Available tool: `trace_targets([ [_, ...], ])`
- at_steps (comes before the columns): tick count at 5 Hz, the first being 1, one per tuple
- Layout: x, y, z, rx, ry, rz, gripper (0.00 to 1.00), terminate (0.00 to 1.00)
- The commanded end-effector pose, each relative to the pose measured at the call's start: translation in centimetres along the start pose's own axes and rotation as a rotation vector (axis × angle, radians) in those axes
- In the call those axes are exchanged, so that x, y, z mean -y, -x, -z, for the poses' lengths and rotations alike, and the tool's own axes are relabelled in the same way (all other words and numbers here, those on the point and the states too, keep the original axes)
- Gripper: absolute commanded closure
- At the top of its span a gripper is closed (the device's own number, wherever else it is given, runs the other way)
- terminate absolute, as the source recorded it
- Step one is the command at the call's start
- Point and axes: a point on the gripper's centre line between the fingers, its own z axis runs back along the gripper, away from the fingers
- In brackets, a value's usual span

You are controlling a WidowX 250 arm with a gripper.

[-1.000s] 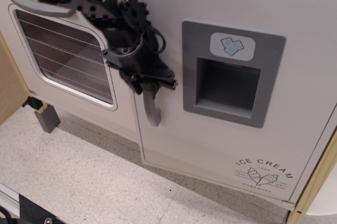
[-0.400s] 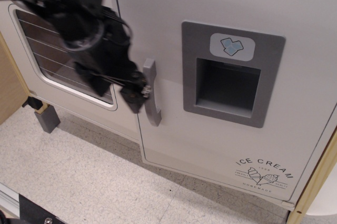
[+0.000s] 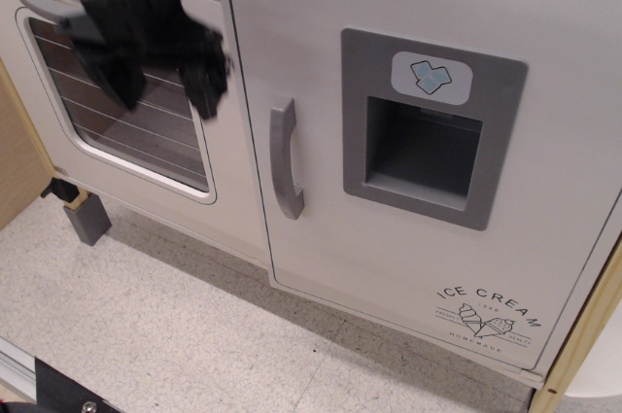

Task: Open fridge

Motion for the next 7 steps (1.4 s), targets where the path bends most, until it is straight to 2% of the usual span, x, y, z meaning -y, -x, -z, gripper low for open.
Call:
trace_targets([
  [1,-2.4,-5.0,-2.6,0.095,-0.037,-0.234,0.00,0.00],
  [2,-3.1,-6.6,-3.4,0.107,-0.045,-0.327,0.00,0.00],
  [4,-4.0,-8.1,-4.2,0.113,-0.066,-0.404,0.00,0.00],
  [5,-3.5,-8.6,-3.7,0.105,-0.076,-0.421,0.00,0.00],
  [6,-1.8,-8.7,-2.8,0.084,-0.054,-0.411,0.00,0.00],
  [7,0.1,-7.7,-2.6,0.039,-0.030,-0.359,0.00,0.00],
])
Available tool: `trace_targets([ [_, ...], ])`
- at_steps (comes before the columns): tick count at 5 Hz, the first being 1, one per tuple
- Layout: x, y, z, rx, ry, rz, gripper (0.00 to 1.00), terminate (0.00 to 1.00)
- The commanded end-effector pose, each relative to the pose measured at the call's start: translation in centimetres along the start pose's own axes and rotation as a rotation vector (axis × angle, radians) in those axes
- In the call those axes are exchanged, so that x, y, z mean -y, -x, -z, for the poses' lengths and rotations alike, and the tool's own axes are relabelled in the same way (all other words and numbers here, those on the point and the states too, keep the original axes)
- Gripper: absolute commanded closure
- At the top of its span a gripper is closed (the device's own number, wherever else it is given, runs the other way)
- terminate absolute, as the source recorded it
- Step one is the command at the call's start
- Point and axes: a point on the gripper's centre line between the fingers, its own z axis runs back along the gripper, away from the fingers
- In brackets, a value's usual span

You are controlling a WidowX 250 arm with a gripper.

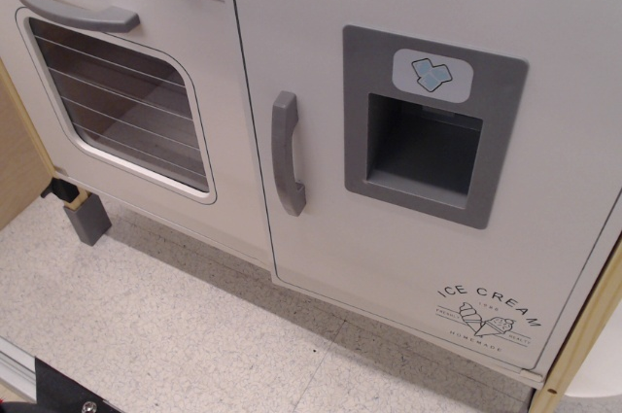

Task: Open fridge

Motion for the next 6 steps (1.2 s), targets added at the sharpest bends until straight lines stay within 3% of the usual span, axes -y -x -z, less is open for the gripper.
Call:
trace_targets([
  [1,1.8,3.2,-2.0,-0.038,0.050,0.126,0.00,0.00],
  [2,1.0,4.4,-2.9,-0.084,0.055,0.192,0.00,0.00],
  [3,-0.6,5.0,-3.5,-0.183,0.057,0.306,0.00,0.00],
  [4,-0.6,7.3,-4.1,-0.222,0.082,0.415,0.00,0.00],
  [5,-0.1,11.2,-5.0,-0.297,0.125,0.590,0.00,0.00],
  [6,-0.6,16.0,-5.7,-0.305,0.167,0.731,0.00,0.00],
])
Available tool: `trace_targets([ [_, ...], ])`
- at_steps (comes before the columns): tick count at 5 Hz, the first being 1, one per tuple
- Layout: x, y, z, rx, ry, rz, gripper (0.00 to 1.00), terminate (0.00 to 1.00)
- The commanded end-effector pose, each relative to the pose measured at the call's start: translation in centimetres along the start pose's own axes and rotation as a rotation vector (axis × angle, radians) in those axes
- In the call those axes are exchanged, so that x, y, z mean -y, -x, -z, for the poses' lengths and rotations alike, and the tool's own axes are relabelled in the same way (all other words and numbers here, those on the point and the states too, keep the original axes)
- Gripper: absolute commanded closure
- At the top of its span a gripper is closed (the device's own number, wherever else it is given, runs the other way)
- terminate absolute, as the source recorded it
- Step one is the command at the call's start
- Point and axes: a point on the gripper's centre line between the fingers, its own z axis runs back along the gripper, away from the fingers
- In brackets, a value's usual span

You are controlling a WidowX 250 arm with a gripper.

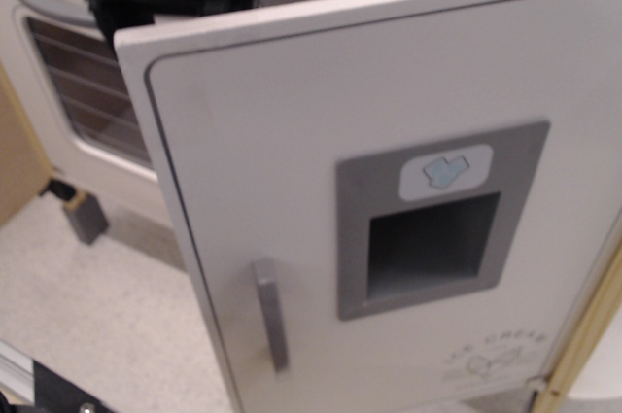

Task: Open fridge

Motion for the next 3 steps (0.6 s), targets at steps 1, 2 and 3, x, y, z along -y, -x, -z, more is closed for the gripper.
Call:
trace_targets([
  [1,2.2,6.5,0.0,0.022,0.002,0.241,0.00,0.00],
  [2,2.7,7.7,0.8,0.032,-0.004,0.269,0.00,0.00],
  [3,3.6,9.2,1.2,0.022,-0.004,0.330,0.00,1.00],
])
